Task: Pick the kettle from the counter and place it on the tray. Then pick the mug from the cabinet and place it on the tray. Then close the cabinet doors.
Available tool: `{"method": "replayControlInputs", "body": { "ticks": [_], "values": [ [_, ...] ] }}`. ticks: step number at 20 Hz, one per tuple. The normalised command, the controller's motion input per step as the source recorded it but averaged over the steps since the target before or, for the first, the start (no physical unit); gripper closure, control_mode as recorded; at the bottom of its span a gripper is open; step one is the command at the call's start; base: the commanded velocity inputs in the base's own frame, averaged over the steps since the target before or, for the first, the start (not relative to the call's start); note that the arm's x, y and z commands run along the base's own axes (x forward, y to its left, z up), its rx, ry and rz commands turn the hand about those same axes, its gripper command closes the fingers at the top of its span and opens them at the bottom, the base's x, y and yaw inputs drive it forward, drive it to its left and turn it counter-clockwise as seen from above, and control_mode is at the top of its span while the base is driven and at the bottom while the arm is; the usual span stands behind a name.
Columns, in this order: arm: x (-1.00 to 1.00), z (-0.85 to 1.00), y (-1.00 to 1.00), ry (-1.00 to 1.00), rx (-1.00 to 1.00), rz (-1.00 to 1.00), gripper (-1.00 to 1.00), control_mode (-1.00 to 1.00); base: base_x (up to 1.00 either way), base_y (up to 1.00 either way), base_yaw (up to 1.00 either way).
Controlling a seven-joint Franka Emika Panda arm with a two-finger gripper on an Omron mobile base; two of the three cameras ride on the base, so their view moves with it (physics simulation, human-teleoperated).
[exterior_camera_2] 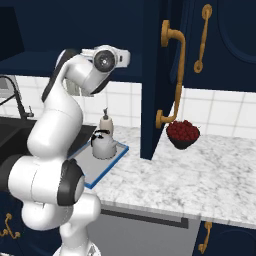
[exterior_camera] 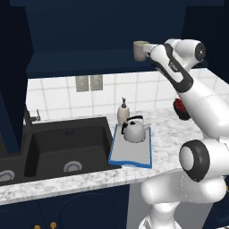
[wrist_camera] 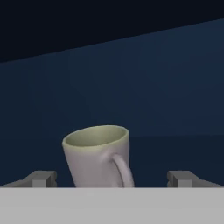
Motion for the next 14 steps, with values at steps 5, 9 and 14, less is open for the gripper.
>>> {"method": "replayControlInputs", "body": {
  "ticks": [5, 9, 14],
  "values": [
    [0.31, -0.11, -0.01, 0.00, 0.01, 0.16, -1.00, -1.00, 0.00, 0.00, 0.00],
    [0.28, -0.12, 0.00, 0.00, 0.00, 0.14, -1.00, -1.00, 0.00, 0.00, 0.00],
    [0.21, -0.14, 0.00, 0.00, 0.00, 0.11, 1.00, -1.00, 0.00, 0.00, 0.00]
  ]
}}
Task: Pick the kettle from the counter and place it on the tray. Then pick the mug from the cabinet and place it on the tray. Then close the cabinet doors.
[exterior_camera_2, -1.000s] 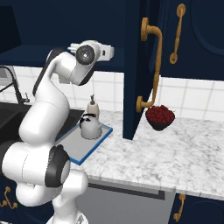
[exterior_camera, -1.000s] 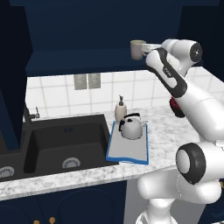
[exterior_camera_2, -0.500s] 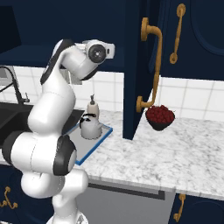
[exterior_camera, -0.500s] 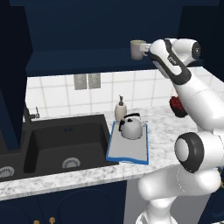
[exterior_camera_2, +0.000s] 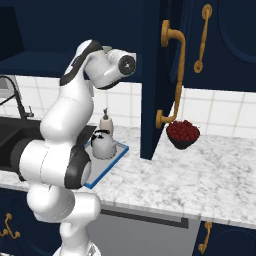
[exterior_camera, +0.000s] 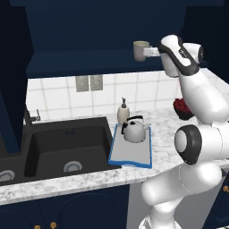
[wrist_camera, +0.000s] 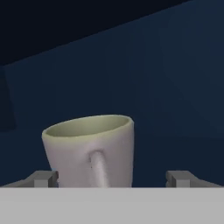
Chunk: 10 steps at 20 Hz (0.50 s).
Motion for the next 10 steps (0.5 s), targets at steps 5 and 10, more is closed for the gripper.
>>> {"method": "replayControlInputs", "body": {
  "ticks": [5, 10],
  "values": [
    [0.04, -0.02, 0.03, 0.00, 0.00, 0.05, 1.00, -1.00, 0.00, 0.00, 0.00],
    [-0.05, -0.03, 0.06, 0.00, 0.00, 0.00, 1.00, -1.00, 0.00, 0.00, 0.00]
  ]
}}
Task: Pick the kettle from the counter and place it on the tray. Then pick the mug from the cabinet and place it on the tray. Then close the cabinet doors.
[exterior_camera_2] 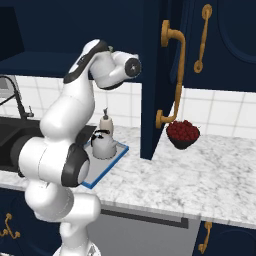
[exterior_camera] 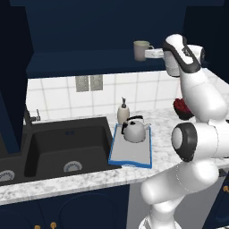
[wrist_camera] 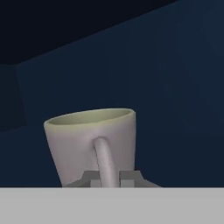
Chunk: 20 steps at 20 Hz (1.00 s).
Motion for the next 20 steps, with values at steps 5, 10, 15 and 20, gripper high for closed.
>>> {"method": "replayControlInputs", "body": {
  "ticks": [5, 10, 15, 20],
  "values": [
    [-0.07, -0.07, 0.05, 0.01, 0.00, 0.00, 1.00, -1.00, 0.00, 0.00, 0.00],
    [-0.10, -0.03, 0.00, 0.01, 0.00, 0.00, 1.00, -1.00, 0.00, 0.00, 0.00],
    [-0.63, -0.01, 0.20, -0.01, 0.00, 0.03, 1.00, -1.00, 0.00, 0.00, 0.00],
    [-0.81, 0.00, 0.50, -0.02, 0.00, 0.05, 1.00, -1.00, 0.00, 0.00, 0.00]
  ]
}}
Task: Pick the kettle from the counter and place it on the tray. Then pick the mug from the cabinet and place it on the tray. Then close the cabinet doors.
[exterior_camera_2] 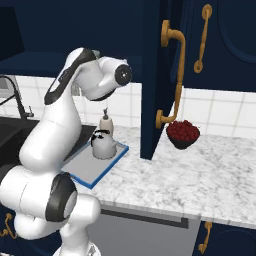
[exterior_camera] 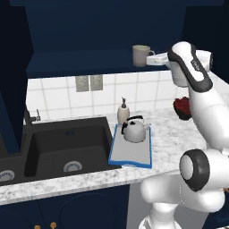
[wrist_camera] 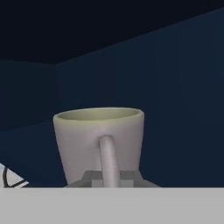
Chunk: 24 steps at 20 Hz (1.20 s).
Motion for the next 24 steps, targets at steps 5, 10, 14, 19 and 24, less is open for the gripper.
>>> {"method": "replayControlInputs", "body": {
  "ticks": [5, 10, 14, 19, 24],
  "values": [
    [-0.93, -0.04, 0.37, -0.01, 0.00, 0.12, 1.00, -1.00, 0.00, 0.00, 0.00],
    [-0.90, -0.34, 0.16, -0.03, 0.01, 0.13, 1.00, -1.00, 0.00, 0.00, 0.00],
    [-0.78, -0.59, 0.17, -0.01, 0.00, 0.10, 1.00, -1.00, 0.00, 0.00, 0.00],
    [-0.46, -0.65, 0.09, -0.01, -0.03, 0.01, 1.00, -1.00, 0.00, 0.00, 0.00],
    [-0.15, -0.67, 0.01, -0.03, -0.02, 0.02, 1.00, -1.00, 0.00, 0.00, 0.00]
  ]
}}
